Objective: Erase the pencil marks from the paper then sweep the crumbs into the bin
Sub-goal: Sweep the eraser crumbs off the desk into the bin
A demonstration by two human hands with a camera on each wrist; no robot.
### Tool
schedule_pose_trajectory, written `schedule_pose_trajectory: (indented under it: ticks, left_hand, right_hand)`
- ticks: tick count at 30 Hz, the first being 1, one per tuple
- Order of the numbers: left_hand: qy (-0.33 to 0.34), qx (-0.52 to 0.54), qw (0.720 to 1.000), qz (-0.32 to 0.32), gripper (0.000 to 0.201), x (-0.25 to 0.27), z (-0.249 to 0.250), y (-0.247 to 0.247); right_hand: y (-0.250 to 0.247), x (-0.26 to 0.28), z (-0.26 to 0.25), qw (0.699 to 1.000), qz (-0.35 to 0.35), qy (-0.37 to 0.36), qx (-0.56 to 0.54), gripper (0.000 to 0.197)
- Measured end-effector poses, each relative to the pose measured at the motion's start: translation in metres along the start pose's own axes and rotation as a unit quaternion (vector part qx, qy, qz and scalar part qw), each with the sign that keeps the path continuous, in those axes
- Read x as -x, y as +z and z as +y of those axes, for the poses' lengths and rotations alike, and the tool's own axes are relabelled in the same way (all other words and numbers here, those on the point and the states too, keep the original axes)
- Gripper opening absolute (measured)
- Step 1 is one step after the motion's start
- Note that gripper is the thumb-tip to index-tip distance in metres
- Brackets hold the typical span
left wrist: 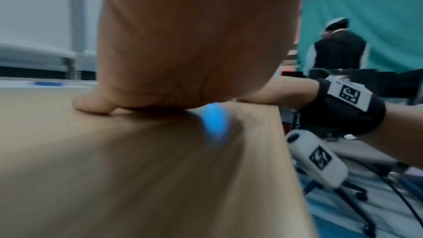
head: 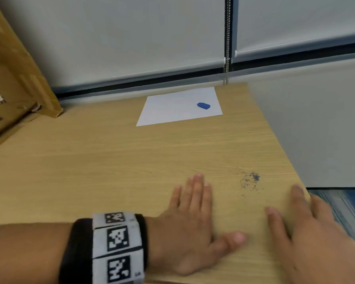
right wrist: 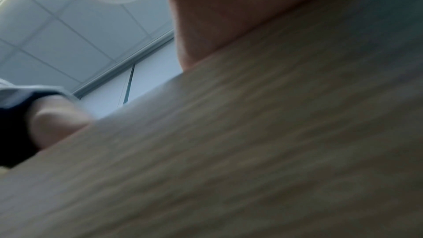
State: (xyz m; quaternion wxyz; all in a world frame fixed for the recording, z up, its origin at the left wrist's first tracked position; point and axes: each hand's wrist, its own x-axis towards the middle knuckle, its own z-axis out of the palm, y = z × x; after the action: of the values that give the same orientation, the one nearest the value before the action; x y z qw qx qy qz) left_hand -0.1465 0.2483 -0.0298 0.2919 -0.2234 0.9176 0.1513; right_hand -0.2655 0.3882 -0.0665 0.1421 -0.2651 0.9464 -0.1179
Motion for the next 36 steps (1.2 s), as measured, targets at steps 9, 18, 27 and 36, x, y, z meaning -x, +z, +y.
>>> schedule_pose_trajectory:
  ticks: [9, 18, 27, 36]
  left_hand:
    - [-0.139, 0.062, 0.979, 0.137, 0.112, -0.002, -0.069, -0.045]
    - [-0.172, 0.046, 0.983, 0.043, 0.1, -0.008, -0.05, -0.012]
    - [0.046, 0.141, 0.986, 0.078, 0.096, -0.027, 0.005, -0.044]
    - [0.062, 0.042, 0.991, 0.114, 0.11, -0.049, -0.041, -0.077]
  right_hand:
    - [-0.001, 0.001, 0.0, 1.0, -0.006, -0.006, 0.005, 0.094]
    - [-0.001, -0.001, 0.0, 1.0, -0.001, 0.002, -0.009, 0.093]
    - [-0.011, 0.003, 0.007, 0.999, -0.015, -0.019, -0.049, 0.096]
    - [0.004, -0.068, 0.139, 0.852, 0.0, 0.126, -0.508, 0.064]
